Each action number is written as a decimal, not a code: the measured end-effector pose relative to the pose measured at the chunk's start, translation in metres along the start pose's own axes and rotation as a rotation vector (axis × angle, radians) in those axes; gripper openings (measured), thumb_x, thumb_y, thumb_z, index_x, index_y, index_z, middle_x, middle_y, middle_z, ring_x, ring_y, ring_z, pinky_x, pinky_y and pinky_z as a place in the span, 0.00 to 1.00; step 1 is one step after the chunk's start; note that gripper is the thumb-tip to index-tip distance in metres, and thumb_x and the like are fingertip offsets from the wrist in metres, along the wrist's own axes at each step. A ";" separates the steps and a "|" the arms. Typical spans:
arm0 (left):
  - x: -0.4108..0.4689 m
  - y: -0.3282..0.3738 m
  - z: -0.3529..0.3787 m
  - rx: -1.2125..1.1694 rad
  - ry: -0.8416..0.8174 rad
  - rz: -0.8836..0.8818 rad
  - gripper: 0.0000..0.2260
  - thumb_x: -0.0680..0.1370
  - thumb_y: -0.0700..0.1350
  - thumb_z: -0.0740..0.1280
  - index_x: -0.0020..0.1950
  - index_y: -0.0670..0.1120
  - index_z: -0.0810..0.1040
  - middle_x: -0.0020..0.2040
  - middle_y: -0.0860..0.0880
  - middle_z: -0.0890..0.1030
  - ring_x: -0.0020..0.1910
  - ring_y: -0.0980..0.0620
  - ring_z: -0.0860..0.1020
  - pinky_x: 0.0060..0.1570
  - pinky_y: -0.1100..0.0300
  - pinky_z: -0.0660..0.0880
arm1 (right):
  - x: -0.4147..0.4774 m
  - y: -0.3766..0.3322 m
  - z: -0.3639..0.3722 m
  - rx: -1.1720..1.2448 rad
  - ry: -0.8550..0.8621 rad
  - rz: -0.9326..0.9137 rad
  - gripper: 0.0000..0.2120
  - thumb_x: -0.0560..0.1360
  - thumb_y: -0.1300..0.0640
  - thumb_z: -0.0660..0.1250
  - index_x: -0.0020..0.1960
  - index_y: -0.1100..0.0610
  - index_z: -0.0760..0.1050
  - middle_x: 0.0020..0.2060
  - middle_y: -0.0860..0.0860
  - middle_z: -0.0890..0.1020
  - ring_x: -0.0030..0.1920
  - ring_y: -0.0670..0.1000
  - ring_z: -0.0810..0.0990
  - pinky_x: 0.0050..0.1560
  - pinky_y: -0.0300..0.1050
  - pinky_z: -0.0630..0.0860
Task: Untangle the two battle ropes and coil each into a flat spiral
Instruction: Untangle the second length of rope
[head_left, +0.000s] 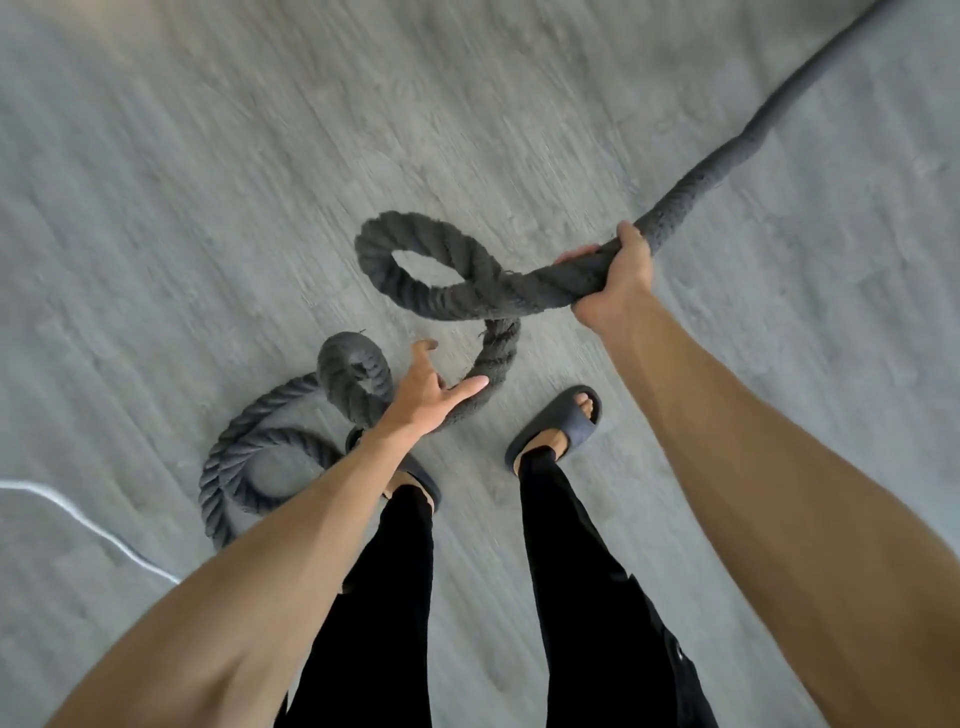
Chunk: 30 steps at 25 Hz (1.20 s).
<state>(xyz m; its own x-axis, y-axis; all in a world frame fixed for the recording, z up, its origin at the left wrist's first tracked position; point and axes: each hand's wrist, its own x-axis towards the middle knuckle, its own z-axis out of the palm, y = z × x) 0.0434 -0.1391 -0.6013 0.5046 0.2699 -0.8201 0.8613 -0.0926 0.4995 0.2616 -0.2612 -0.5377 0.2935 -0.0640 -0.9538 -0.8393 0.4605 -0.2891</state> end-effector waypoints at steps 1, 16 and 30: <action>0.004 -0.004 -0.009 0.007 0.003 -0.055 0.47 0.68 0.62 0.76 0.76 0.47 0.53 0.60 0.40 0.77 0.60 0.45 0.77 0.62 0.52 0.72 | -0.005 -0.005 0.003 -0.023 -0.070 0.039 0.14 0.80 0.49 0.68 0.44 0.59 0.73 0.24 0.52 0.74 0.21 0.52 0.76 0.34 0.49 0.79; 0.027 0.066 -0.105 -0.689 -0.252 0.191 0.29 0.77 0.43 0.70 0.76 0.46 0.66 0.73 0.49 0.73 0.73 0.51 0.70 0.73 0.43 0.61 | 0.025 -0.081 -0.040 -0.054 -0.204 0.127 0.14 0.80 0.52 0.69 0.57 0.59 0.70 0.36 0.53 0.76 0.28 0.50 0.77 0.34 0.47 0.81; 0.017 0.143 -0.071 -0.175 0.334 0.323 0.24 0.70 0.62 0.74 0.28 0.45 0.72 0.24 0.52 0.75 0.25 0.56 0.76 0.29 0.62 0.73 | 0.089 0.001 -0.059 -1.617 0.121 -0.334 0.26 0.76 0.60 0.66 0.72 0.60 0.67 0.65 0.61 0.75 0.57 0.60 0.79 0.43 0.51 0.80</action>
<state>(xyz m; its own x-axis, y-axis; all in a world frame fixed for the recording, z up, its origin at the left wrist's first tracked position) 0.1712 -0.0799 -0.5234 0.6732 0.5491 -0.4952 0.6264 -0.0676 0.7766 0.2600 -0.3184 -0.6273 0.5769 -0.0643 -0.8143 -0.3506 -0.9199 -0.1758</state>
